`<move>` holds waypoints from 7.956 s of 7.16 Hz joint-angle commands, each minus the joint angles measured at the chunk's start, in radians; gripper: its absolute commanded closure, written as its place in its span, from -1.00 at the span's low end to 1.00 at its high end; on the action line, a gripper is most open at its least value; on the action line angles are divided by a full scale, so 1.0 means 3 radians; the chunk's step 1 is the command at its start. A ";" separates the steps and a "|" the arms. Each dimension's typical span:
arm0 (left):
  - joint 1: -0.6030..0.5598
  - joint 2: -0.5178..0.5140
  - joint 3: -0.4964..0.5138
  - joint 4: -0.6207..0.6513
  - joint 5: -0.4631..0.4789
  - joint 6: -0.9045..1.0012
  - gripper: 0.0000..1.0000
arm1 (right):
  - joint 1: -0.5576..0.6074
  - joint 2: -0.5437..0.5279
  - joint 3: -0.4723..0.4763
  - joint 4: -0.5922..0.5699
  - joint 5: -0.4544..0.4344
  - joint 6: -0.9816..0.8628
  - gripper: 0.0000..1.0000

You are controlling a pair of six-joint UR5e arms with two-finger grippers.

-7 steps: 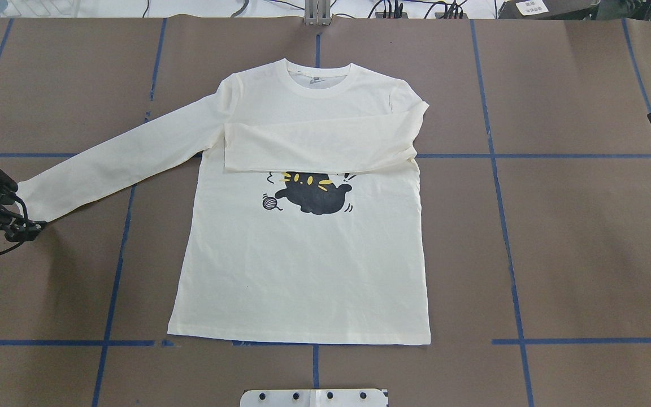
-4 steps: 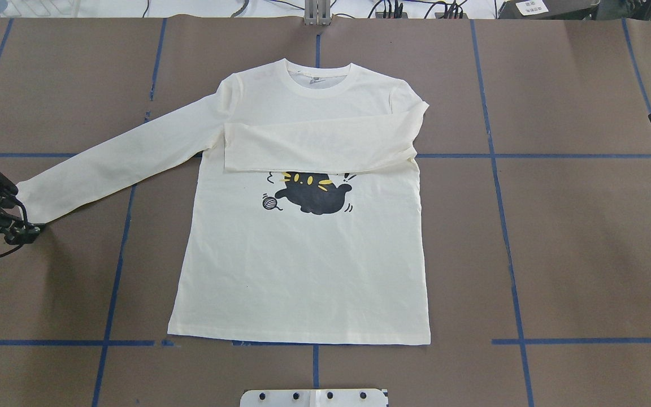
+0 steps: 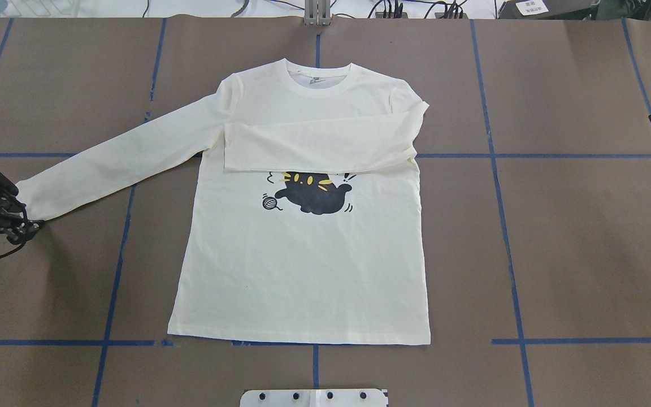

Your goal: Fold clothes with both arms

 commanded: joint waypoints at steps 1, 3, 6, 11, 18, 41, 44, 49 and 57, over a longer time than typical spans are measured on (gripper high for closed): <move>-0.0008 0.0003 -0.0018 -0.0013 0.0000 0.0006 1.00 | 0.0000 0.0000 -0.0002 0.0002 -0.0002 0.0005 -1.00; -0.0034 0.0014 -0.0023 -0.0008 -0.0005 0.0245 1.00 | 0.0000 0.0000 0.0003 -0.0003 0.0003 0.0005 -1.00; -0.0385 -0.0322 -0.0095 0.0058 0.0015 0.0216 1.00 | 0.0000 -0.0031 -0.0002 0.0002 0.0003 -0.0030 -1.00; -0.0545 -0.2125 -0.0136 0.1675 0.0066 -0.1033 1.00 | 0.0158 -0.0464 -0.0068 -0.0044 -0.0217 -0.0663 -1.00; 0.1181 -0.4133 0.0967 0.2744 0.2176 -0.2949 1.00 | 0.0225 -0.0542 -0.0069 -0.0013 -0.0207 -0.0639 -1.00; -0.1011 -0.2027 -0.0371 0.2630 -0.0629 0.0784 -1.00 | -0.2664 0.2586 -0.1893 -0.0284 -0.3233 0.1244 -0.85; -0.1011 -0.2016 -0.0376 0.2625 -0.0629 0.0758 -1.00 | -0.2741 0.2566 -0.1920 -0.0284 -0.3259 0.1212 -0.84; -0.1000 -0.2011 -0.0417 0.2625 -0.0629 0.0671 -1.00 | -0.2634 0.2536 -0.2012 -0.0289 -0.3269 0.0957 -0.82; -0.0949 -0.1863 -0.0764 0.2630 -0.0629 -0.0001 -1.00 | -0.1933 0.1731 -0.0896 0.0198 -0.2008 0.1460 -0.99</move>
